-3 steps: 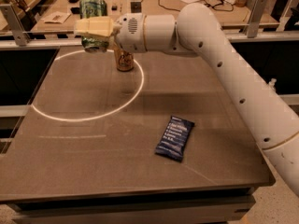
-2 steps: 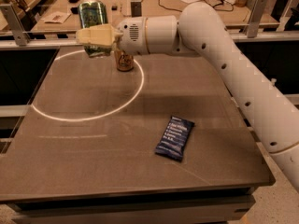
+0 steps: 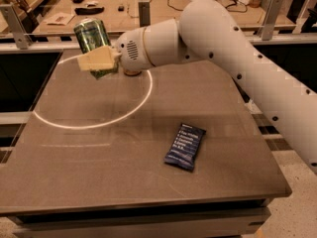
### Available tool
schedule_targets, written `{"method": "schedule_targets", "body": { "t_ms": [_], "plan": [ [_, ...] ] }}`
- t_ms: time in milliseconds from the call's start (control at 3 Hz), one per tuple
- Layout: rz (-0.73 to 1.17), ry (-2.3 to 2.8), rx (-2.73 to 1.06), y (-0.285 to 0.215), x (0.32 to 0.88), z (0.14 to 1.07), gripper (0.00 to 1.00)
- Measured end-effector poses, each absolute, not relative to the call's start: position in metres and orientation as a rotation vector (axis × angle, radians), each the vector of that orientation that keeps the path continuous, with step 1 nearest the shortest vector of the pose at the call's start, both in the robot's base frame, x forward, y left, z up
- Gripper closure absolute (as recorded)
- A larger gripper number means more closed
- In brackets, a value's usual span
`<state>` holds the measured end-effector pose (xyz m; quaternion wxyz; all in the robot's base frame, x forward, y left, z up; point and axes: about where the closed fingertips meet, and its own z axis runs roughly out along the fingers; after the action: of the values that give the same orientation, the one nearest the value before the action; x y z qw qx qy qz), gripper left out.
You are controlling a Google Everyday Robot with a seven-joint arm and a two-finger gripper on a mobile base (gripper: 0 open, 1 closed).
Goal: Knock green can over
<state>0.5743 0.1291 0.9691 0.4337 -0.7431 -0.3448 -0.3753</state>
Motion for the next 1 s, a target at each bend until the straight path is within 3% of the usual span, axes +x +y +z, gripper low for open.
{"method": "schedule_targets", "body": {
  "t_ms": [667,1000],
  "plan": [
    [-1.095,-0.718,-2.065,0.128,0.55,0.922,1.0],
    [-1.128,-0.677,-1.994,0.135,0.547,0.923,1.0]
  ]
}}
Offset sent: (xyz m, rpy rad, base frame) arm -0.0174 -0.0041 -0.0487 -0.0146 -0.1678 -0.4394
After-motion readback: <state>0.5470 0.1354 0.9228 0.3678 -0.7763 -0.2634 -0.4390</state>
